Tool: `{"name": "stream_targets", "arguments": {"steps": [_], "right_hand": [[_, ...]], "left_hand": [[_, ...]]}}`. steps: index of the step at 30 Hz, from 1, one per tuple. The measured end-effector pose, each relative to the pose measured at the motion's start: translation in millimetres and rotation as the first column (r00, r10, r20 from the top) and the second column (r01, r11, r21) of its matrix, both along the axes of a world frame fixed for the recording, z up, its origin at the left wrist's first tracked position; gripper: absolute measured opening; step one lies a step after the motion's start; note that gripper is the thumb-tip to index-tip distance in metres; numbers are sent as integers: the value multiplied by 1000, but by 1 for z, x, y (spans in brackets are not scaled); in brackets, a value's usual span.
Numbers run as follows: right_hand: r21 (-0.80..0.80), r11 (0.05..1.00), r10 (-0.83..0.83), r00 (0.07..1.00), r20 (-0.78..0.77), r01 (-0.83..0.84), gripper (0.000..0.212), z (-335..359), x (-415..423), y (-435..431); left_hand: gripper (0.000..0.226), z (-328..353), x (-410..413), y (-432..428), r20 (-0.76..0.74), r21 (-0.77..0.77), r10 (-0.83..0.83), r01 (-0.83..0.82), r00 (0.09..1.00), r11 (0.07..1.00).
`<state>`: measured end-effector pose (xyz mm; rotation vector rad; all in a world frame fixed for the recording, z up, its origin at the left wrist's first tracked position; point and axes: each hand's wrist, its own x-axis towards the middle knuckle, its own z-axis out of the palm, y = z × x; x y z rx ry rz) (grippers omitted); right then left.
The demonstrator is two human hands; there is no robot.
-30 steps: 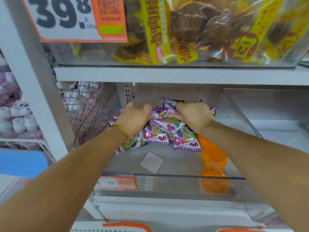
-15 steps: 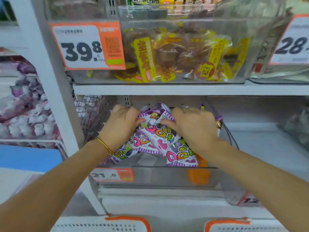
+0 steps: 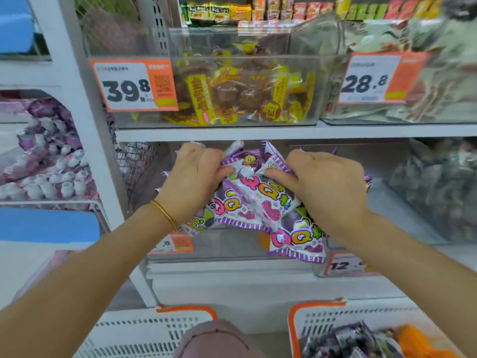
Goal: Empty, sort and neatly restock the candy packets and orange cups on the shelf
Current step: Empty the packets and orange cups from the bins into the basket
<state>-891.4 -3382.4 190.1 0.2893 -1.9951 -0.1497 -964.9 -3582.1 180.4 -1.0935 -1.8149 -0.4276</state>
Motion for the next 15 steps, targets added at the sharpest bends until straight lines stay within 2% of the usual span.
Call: {"name": "stream_targets", "arguments": {"steps": [3, 5, 7, 8, 10, 12, 15], "right_hand": [[-10, 1000, -16, 999, 39, 16, 44, 3, 33, 24], [-12, 1000, -27, 997, 70, 28, 44, 3, 58, 45], [-18, 998, -55, 994, 94, 57, 46, 1, 86, 70], [-23, 997, -70, 991, 110, 72, 49, -2, 103, 84], [-33, 995, -87, 984, 153, 93, 58, -15, 141, 117], [-51, 992, -107, 975, 195, 120, 65, -35, 181, 148], [-53, 987, -135, 958, 253, 153, 62, -76, 228, 188]], "left_hand": [[39, 11, 29, 23, 34, -24, 50, -49, 998, 999], [36, 16, 51, 44, 171, -80, 66, -52, 983, 995], [43, 18, 74, 73, 330, -138, 104, -61, 938, 989], [43, 17, 86, 87, 294, -173, 102, -52, 950, 984], [29, 10, 113, 118, 165, -234, 80, -40, 983, 971], [27, -12, 142, 150, 178, -226, -14, 55, 984, 972], [30, -67, 187, 191, 346, -182, -166, 240, 923, 954]]}}
